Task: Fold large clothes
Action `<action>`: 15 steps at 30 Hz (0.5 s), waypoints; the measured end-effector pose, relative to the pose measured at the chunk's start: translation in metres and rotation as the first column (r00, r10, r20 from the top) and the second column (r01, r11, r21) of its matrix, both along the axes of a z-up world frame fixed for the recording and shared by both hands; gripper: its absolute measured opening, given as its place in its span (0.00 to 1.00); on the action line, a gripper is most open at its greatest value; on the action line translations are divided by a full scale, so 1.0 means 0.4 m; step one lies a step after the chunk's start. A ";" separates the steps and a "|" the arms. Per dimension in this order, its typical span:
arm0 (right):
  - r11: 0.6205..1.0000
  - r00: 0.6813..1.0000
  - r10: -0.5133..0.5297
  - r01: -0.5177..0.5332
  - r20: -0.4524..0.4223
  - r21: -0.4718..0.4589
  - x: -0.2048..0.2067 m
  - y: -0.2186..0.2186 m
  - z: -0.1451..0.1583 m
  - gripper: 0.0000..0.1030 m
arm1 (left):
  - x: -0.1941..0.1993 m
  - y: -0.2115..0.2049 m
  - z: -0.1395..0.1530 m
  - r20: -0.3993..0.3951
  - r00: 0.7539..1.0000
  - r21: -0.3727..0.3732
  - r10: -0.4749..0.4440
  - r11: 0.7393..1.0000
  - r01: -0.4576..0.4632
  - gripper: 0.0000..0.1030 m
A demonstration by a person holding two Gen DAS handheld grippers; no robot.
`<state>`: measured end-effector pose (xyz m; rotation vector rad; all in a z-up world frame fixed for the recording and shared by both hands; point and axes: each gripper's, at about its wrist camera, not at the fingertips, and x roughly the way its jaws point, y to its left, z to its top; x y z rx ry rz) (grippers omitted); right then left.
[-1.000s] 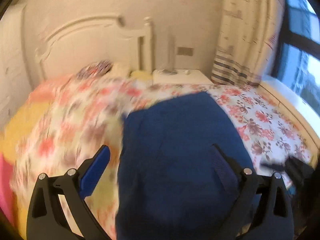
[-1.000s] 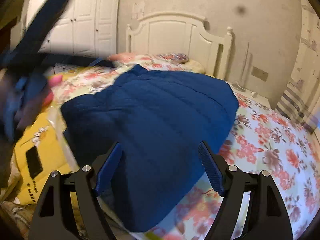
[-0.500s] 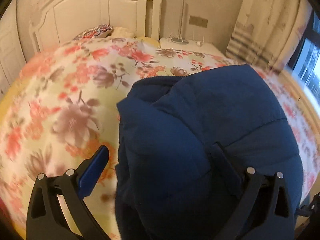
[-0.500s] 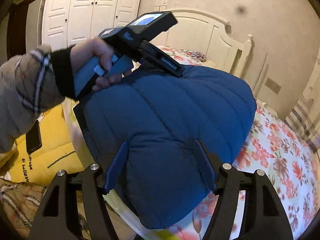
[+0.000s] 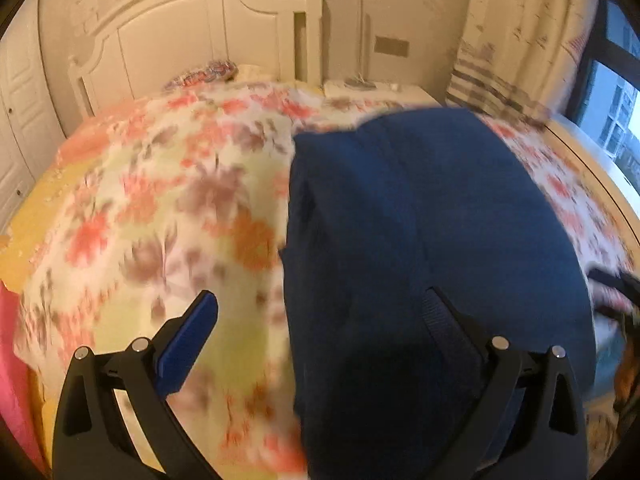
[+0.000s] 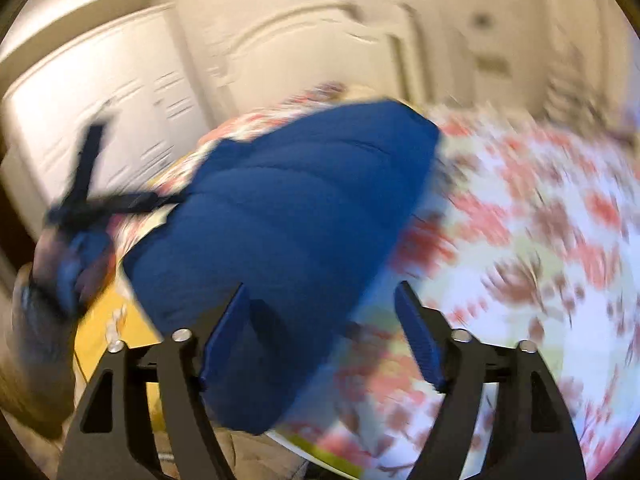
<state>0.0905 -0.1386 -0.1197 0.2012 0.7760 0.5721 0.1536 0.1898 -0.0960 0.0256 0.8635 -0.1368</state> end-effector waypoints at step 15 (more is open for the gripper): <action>0.991 0.988 0.126 -0.122 -0.087 0.052 0.083 0.112 -0.067 0.96 | -0.041 0.085 -0.170 -0.104 0.994 -0.412 -0.026 0.911 -0.019 0.98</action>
